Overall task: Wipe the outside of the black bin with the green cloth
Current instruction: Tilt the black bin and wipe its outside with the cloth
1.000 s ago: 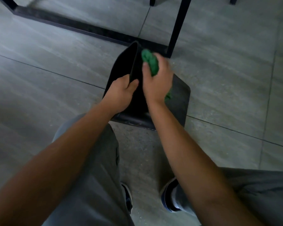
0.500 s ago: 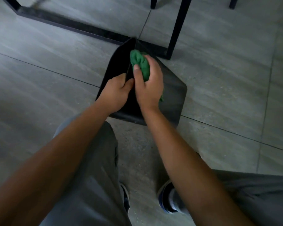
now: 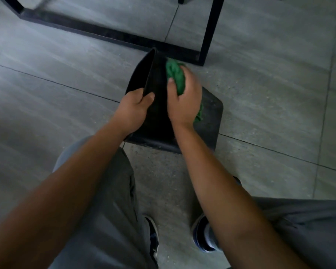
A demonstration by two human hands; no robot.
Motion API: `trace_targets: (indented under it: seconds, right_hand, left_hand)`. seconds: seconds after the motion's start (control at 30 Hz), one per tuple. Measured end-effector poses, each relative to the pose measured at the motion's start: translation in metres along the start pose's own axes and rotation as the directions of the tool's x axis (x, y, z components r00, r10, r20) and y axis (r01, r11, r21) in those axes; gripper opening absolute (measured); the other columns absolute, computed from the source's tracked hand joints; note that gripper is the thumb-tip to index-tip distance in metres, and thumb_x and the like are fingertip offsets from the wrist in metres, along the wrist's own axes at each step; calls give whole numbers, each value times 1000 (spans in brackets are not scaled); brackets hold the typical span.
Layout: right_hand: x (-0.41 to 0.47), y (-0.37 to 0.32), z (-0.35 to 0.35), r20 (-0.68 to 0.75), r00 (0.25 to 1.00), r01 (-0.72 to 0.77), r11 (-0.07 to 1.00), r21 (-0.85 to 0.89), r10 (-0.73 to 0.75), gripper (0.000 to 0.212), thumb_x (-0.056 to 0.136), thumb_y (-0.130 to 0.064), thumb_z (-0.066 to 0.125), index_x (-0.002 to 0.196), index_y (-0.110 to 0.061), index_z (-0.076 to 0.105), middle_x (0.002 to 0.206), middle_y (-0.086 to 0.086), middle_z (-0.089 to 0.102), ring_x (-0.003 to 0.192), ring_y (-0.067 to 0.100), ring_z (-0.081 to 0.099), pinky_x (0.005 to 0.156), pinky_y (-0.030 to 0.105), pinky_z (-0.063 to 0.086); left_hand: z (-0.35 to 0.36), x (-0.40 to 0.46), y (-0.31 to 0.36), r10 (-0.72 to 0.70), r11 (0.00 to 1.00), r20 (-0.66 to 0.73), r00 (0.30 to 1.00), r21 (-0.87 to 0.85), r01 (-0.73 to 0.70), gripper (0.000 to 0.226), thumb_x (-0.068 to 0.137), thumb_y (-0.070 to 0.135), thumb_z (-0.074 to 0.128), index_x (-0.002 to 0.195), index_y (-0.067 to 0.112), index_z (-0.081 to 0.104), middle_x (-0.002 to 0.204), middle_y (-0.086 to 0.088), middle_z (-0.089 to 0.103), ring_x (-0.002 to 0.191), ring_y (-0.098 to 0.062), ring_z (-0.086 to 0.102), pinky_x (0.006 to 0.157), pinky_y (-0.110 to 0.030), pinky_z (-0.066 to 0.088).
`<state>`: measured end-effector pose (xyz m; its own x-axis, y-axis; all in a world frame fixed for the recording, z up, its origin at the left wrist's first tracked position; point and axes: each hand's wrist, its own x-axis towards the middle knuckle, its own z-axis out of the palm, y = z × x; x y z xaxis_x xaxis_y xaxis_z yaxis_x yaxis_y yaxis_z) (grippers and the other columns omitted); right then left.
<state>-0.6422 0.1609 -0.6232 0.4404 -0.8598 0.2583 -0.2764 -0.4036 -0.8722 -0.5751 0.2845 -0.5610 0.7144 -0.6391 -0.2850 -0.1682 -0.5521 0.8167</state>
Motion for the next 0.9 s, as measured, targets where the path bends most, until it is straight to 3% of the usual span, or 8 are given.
trace_targets:
  seconds: [0.13,0.27,0.37,0.5,0.6,0.67,0.77,0.9]
  right_hand:
    - [2,65,-33,-204,905,-400,909,-116,372,61,91,-48,50,140,-13,61,129,11,69,114,28,65,101,47,52]
    - [5,54,-51,-174,845,-514,858,1,506,44,87,-31,67,129,-19,64,119,2,71,106,22,67,99,39,53]
    - [49,24,-66,-100,871,-464,873,151,480,31,81,-7,75,104,-17,58,94,-10,62,81,3,61,80,23,53]
    - [96,-25,-78,-211,919,-263,917,300,333,34,81,-3,73,95,-11,42,83,-6,53,60,-8,52,61,14,47]
    - [66,-11,-63,-111,947,-276,941,195,300,47,84,-14,72,125,-12,51,115,-1,65,96,-6,64,86,22,57]
    - [25,17,-50,4,962,-271,962,1,271,61,91,-30,67,148,-21,47,144,3,57,126,14,59,106,39,52]
    - [2,48,-42,-62,972,-237,943,-236,228,56,96,-48,56,146,-22,55,152,16,50,137,34,50,110,55,45]
    - [26,80,-60,-244,905,-412,864,-290,349,54,98,-39,61,150,-31,50,158,13,42,138,35,47,107,53,48]
  left_hand:
    - [1,-1,1,-33,999,25,999,-23,33,27,108,32,47,113,13,66,102,3,69,94,-6,63,79,-19,50]
    - [-4,12,5,-38,997,50,998,-61,41,24,107,33,48,113,19,66,102,8,67,96,-7,62,82,-24,49]
    - [-4,18,4,-41,998,64,997,-48,44,27,107,36,46,117,19,65,104,7,67,95,-6,61,81,-25,47]
    - [4,21,5,-40,996,41,998,-80,43,24,108,32,47,112,17,65,96,10,66,87,-1,61,71,-15,46]
    - [5,24,5,-39,996,36,999,-82,42,28,108,31,48,111,11,67,95,6,68,85,-1,62,73,-18,50]
    - [4,27,0,-55,995,30,998,-85,58,24,108,31,48,108,16,66,94,11,67,85,0,62,73,-18,49]
    - [2,31,-4,-71,994,21,997,-79,73,24,107,33,48,109,18,66,96,11,67,89,-3,63,75,-22,50]
    - [6,31,-1,-69,995,39,997,-74,72,23,108,32,48,111,18,66,95,13,66,87,1,61,70,-15,47]
